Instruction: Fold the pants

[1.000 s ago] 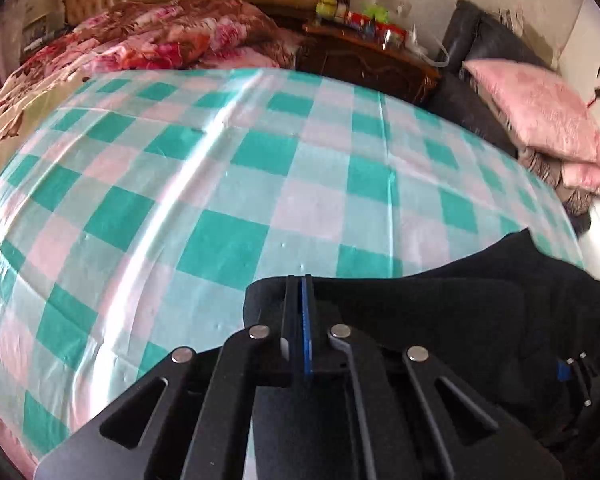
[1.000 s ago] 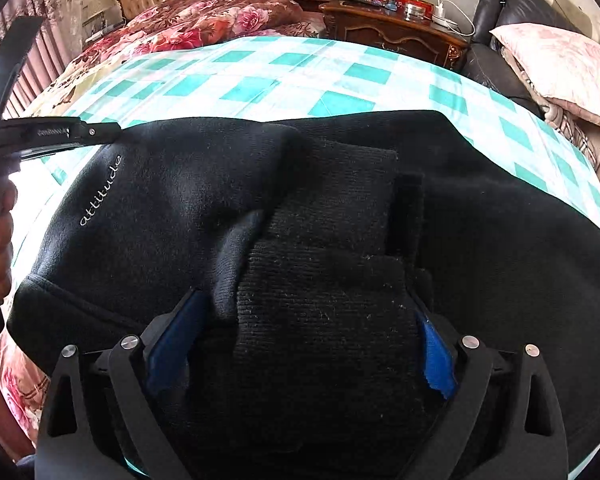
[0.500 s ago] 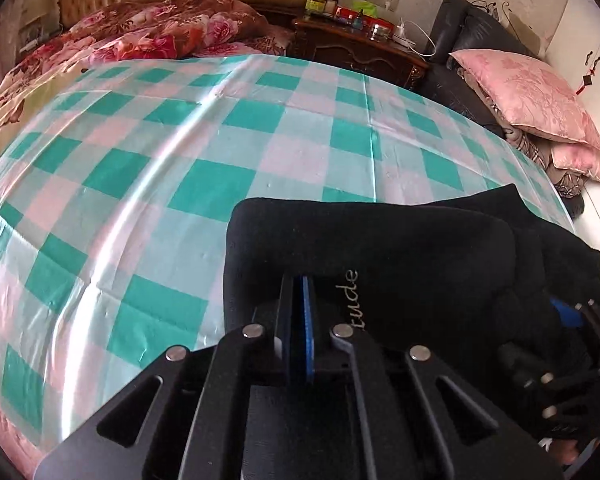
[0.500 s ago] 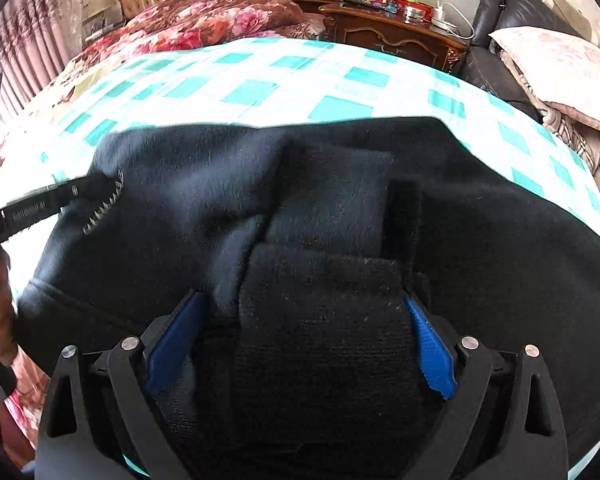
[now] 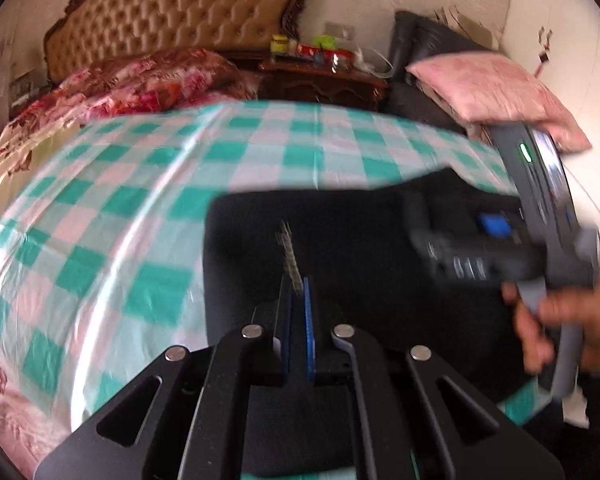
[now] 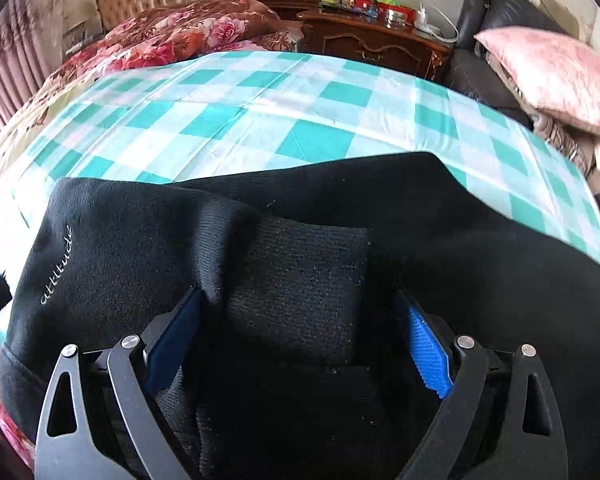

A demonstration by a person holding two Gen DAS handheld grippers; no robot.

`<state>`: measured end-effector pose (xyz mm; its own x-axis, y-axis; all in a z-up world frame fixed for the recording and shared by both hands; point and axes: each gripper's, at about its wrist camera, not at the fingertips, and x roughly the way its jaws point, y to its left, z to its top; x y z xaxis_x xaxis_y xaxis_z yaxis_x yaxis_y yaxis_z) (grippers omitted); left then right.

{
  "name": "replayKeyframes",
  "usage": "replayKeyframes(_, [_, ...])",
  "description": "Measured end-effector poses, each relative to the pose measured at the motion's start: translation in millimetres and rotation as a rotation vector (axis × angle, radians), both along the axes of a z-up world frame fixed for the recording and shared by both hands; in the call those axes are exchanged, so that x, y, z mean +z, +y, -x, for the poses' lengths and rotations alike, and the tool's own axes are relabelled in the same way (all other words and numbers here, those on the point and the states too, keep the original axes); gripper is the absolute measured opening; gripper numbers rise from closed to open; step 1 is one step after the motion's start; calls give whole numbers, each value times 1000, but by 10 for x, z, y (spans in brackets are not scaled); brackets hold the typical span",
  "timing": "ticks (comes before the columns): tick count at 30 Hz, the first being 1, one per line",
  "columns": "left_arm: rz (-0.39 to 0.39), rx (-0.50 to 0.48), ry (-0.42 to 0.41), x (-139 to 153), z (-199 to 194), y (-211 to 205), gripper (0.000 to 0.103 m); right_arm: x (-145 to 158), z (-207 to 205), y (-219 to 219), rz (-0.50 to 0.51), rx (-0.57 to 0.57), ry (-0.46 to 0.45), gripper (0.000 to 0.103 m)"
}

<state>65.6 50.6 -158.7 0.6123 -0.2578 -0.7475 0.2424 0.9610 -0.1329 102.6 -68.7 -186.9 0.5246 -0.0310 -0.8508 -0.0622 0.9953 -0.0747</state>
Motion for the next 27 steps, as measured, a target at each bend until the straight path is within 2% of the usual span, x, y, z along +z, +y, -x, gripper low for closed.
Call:
replayKeyframes(2, [-8, 21, 74, -182, 76, 34, 6, -8, 9, 0, -1, 0, -1, 89])
replayKeyframes(3, [-6, 24, 85, -249, 100, 47, 6, -8, 7, -2, -1, 0, 0, 89])
replayKeyframes(13, [1, 30, 67, -285, 116, 40, 6, 34, 25, 4, 2, -7, 9, 89])
replayKeyframes(21, [-8, 28, 49, -311, 117, 28, 6, 261, 354, 0, 10, -17, -21, 89])
replayKeyframes(25, [-7, 32, 54, -308, 103, 31, 6, 92, 427, 41, 27, -1, 31, 89])
replayKeyframes(27, [26, 49, 61, -269, 104, 75, 9, 43, 438, 71, 35, 4, 39, 89])
